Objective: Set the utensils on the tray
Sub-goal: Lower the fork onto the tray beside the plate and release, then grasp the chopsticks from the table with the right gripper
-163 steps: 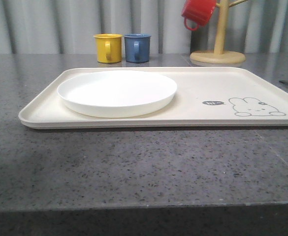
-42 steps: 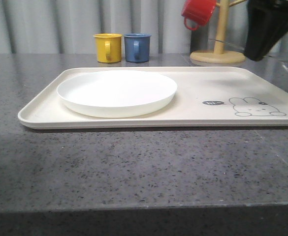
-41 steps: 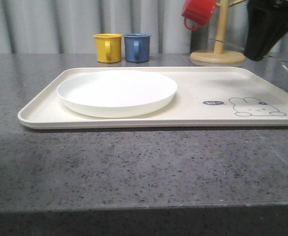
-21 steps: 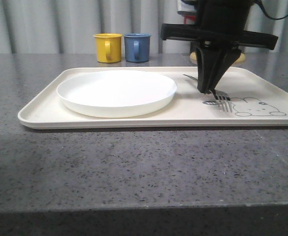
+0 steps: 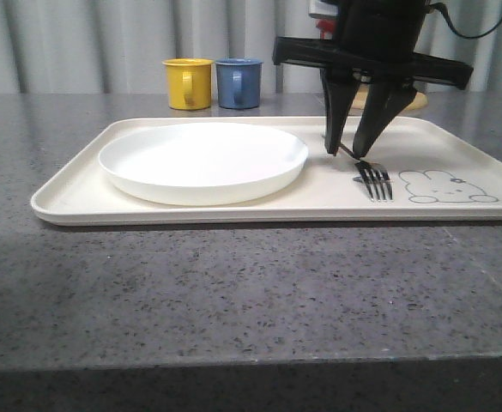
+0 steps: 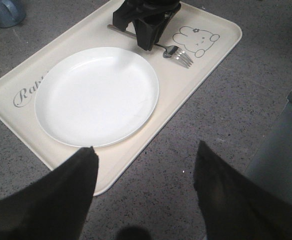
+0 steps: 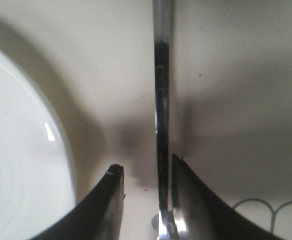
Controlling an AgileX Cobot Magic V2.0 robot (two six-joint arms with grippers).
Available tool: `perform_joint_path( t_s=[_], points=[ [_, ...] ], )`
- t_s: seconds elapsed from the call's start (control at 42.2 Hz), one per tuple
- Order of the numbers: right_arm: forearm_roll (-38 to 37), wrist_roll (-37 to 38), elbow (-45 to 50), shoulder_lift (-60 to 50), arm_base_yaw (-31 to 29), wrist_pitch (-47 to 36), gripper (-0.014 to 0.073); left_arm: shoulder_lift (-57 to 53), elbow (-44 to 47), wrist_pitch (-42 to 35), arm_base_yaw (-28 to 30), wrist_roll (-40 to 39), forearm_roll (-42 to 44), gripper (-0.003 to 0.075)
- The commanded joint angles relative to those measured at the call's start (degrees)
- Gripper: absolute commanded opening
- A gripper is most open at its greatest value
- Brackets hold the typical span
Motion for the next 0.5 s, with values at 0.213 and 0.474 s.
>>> perform_joint_path(
  t_s=[0.213,0.474],
  points=[
    [-4.90,-1.02,-1.94,-5.04,-0.08,-0.13,0.0294,-0.20,-1.48,-4.34,-0.37,-0.57,-0.26,0.0421],
    [-11.81,-13.66,1.58,-15.47,-2.74,4.85,0.0290,-0.20,-1.48,-4.34,-0.37,-0.57,-0.26,0.0421]
  ],
)
